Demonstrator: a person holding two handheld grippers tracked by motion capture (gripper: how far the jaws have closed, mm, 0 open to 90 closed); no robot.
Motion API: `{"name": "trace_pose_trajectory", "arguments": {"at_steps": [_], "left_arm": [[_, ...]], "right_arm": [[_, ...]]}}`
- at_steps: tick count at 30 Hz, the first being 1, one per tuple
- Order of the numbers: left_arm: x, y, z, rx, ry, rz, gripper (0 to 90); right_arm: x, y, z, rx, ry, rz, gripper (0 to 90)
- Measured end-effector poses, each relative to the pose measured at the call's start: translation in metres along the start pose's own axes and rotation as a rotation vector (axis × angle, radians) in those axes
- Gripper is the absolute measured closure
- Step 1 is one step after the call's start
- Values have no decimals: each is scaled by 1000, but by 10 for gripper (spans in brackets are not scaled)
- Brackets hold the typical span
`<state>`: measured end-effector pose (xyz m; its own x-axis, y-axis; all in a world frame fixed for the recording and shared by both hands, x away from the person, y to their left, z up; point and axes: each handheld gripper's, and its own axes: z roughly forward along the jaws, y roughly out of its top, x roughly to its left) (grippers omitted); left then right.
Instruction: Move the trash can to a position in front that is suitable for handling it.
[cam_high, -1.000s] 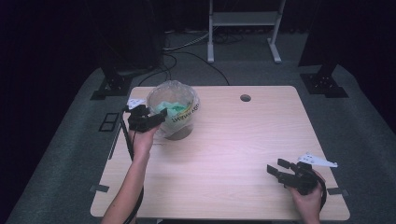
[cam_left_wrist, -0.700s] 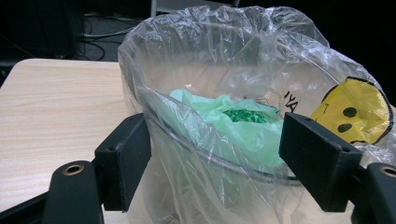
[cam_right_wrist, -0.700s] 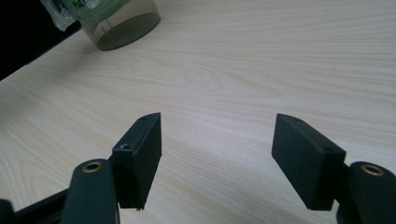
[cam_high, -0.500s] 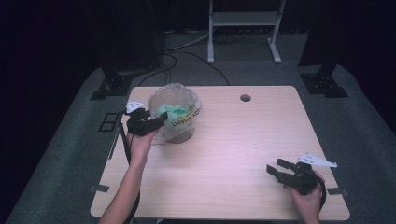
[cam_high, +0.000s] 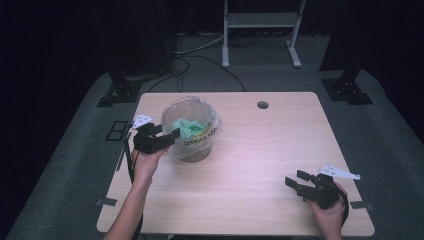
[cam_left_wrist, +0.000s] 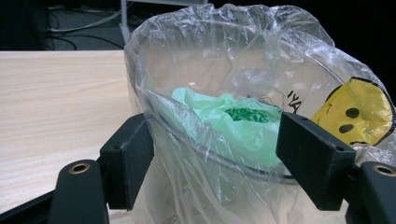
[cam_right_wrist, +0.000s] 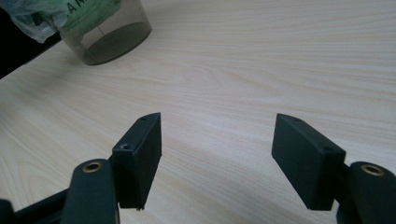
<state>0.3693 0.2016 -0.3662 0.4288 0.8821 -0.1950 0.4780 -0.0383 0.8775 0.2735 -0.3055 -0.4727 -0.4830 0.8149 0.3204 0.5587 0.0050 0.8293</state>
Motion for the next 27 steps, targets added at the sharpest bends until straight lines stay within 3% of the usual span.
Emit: {"name": "trace_pose_trajectory", "arguments": {"at_steps": [27], "left_arm": [[-14, -25, -44, 22, -85, 45, 269]], "right_arm": [[3, -2, 0, 3, -8, 0, 326]]}}
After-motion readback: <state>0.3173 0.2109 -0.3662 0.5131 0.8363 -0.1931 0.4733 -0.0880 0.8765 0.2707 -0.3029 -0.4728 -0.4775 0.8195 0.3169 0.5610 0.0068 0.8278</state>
